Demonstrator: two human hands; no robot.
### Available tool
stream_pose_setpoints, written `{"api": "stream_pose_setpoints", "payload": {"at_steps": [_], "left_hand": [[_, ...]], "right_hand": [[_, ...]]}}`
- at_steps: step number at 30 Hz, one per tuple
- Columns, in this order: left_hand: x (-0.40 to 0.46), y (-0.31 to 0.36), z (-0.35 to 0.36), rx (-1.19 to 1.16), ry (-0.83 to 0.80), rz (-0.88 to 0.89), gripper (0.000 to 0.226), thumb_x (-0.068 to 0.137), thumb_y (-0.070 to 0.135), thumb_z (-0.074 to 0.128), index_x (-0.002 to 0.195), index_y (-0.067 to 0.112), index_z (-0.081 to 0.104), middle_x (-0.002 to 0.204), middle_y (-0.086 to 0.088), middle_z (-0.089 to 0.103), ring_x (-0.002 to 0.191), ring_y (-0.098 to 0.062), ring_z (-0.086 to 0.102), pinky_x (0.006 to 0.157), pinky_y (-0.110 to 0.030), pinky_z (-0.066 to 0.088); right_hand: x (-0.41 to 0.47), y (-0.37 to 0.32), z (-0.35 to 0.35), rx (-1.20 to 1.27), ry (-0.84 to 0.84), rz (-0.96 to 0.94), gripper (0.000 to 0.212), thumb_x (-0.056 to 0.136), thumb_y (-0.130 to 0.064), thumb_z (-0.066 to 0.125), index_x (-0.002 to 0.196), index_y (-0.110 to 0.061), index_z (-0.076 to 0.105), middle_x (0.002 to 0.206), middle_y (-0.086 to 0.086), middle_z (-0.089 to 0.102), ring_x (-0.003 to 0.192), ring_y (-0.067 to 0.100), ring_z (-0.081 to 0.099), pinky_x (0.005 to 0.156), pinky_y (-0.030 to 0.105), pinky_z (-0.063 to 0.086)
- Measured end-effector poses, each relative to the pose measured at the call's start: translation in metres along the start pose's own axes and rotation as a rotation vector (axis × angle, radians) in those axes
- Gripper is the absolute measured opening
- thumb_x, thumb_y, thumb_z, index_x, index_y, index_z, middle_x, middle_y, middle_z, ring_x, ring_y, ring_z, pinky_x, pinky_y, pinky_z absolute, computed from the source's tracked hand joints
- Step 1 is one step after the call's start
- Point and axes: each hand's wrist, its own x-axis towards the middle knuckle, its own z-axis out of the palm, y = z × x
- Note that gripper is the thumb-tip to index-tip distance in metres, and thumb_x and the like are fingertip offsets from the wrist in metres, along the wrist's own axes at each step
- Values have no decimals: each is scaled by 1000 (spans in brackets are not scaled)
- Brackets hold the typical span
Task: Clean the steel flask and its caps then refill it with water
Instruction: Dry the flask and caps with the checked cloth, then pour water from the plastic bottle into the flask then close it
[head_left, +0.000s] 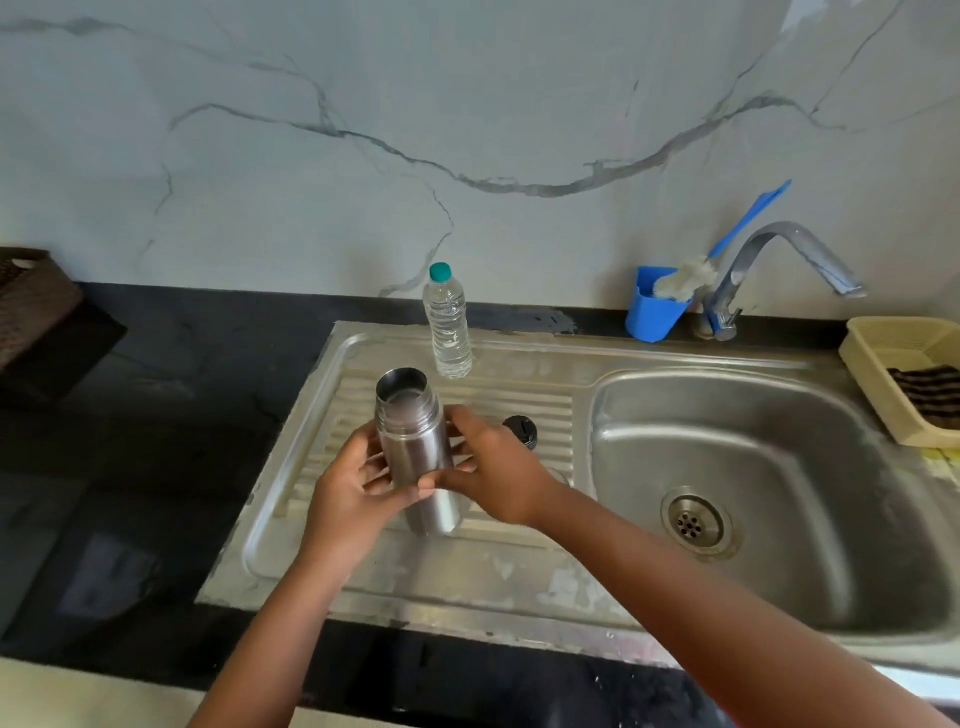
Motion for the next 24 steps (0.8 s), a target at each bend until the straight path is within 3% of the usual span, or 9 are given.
{"api": "stream_pose_setpoints", "payload": {"at_steps": [3, 9, 12, 15, 19, 21, 24], "left_hand": [[-21, -3, -16, 22, -39, -37, 78, 52, 21, 93, 117, 45, 57, 113, 13, 71, 107, -9, 67, 90, -32, 54], [-44, -14, -20, 35, -76, -44, 77, 54, 11, 94, 114, 42, 56, 114, 19, 69, 109, -3, 65, 92, -28, 54], [-45, -17, -20, 65, -92, -21, 77, 55, 17, 95, 111, 51, 54, 116, 25, 66, 111, 2, 61, 91, -20, 51], [-46, -21, -23, 116, -125, -22, 83, 60, 18, 94, 113, 60, 47, 120, 32, 61, 115, 8, 56, 97, -20, 44], [-40, -12, -49, 225, -338, -53, 106, 76, -4, 77, 124, 74, 26, 129, 41, 46, 121, 17, 45, 101, -20, 39], [-27, -1, -74, 243, -326, -33, 105, 79, -18, 63, 129, 69, 32, 131, 40, 46, 125, 15, 44, 101, -22, 40], [-3, 21, -100, 225, -200, 14, 79, 86, -18, 56, 133, 44, 47, 134, 23, 55, 128, 2, 49, 103, -26, 41]], "right_hand": [[-17, -5, 12, -39, -39, -33, 65, 77, -37, 82, 128, -16, 46, 117, 2, 65, 98, 19, 64, 83, 38, 56], [-37, -2, 29, -139, -56, -70, 67, 76, -46, 81, 125, -20, 43, 120, -2, 62, 98, 15, 63, 83, 38, 55], [-39, 0, 31, -141, -63, -61, 69, 75, -45, 82, 126, -22, 41, 121, -2, 60, 100, 15, 63, 85, 38, 55], [-39, 2, 30, -142, -88, -50, 71, 76, -43, 82, 129, -26, 38, 124, -3, 59, 104, 15, 62, 89, 40, 55], [-42, 4, 19, -110, -178, -28, 78, 79, -27, 75, 139, -33, 26, 136, -4, 49, 120, 12, 52, 100, 32, 48], [-43, 9, 8, -71, -156, 1, 78, 78, -13, 67, 142, -31, 26, 135, -3, 46, 122, 12, 49, 100, 29, 47], [-33, 20, -12, -70, -64, 69, 72, 81, -2, 60, 144, -24, 30, 131, 0, 47, 116, 15, 50, 98, 28, 46]]}}
